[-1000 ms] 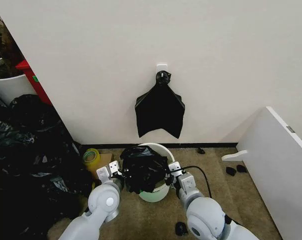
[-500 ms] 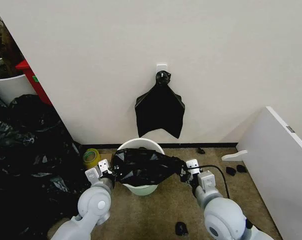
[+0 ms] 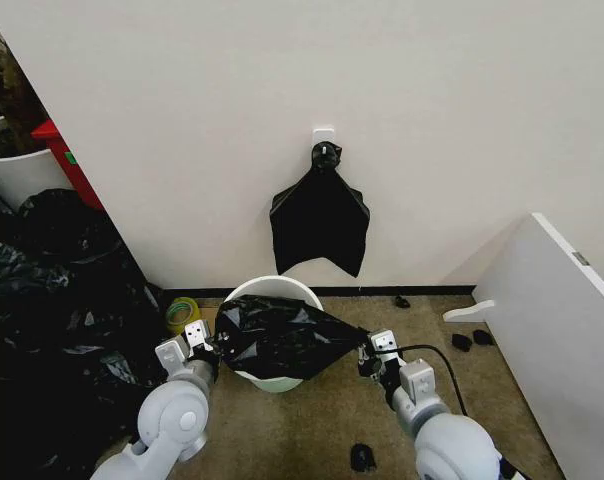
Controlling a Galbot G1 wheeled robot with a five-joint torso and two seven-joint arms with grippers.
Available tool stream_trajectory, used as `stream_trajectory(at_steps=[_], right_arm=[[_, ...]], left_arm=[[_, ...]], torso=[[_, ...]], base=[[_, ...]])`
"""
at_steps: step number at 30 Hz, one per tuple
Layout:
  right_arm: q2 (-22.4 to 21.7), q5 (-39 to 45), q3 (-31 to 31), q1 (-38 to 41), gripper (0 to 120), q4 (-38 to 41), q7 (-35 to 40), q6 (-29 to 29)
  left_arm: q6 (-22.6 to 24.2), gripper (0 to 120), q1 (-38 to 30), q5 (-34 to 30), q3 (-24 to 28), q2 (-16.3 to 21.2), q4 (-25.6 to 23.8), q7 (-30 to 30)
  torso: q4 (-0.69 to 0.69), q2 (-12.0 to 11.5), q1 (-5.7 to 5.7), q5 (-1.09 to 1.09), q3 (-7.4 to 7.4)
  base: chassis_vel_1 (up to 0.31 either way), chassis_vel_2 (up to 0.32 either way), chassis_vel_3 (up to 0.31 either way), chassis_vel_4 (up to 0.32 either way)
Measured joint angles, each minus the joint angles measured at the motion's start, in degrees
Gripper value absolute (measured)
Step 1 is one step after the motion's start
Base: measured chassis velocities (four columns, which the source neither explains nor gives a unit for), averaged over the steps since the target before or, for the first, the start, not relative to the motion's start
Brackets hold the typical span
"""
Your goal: Place the garbage bag over the trash bin.
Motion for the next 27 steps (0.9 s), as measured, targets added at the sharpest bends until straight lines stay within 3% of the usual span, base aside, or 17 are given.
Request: stream_trajectory(at_steps=[11, 14, 16, 20, 27], right_arm=[[-6.16, -14.66, 2.35, -3.53, 66, 4.15, -10.89, 9.43], [-7.43, -16.48, 0.44, -0.98, 74, 3.58, -13.15, 10.8], [-8.39, -18.23, -2.5, 3.22, 86, 2.61, -15.22, 11.31], [-8.79, -20.29, -7.37, 9.0, 98, 0.77, -17.5, 11.35], [-4.84, -25.77, -14.06, 14.51, 96, -3.48, -18.61, 11.66]], left_arm=[[3.34, 3, -0.28, 3.78, 0.09, 1.5, -1.87, 2.13], [4.07, 3, -0.45, 5.17, 0.24, 2.08, -2.19, 3.07], [4.61, 3, -0.46, 8.86, 0.49, 3.01, -2.55, 5.17], [4.78, 3, -0.14, 14.57, 0.94, 4.13, -3.09, 8.08], [4.59, 3, 0.93, 21.7, 1.28, 5.08, -3.43, 11.55]], torso=[[-0.01, 0.0, 0.0, 0.0, 0.0], [-0.01, 0.0, 0.0, 0.0, 0.0], [0.01, 0.0, 0.0, 0.01, 0.01], [0.01, 0.0, 0.0, 0.0, 0.01], [0.0, 0.0, 0.0, 0.0, 0.01]], base=[[0.0, 0.0, 0.0, 0.0], [0.0, 0.0, 0.0, 0.0], [0.0, 0.0, 0.0, 0.0], [0.0, 0.0, 0.0, 0.0], [0.0, 0.0, 0.0, 0.0]])
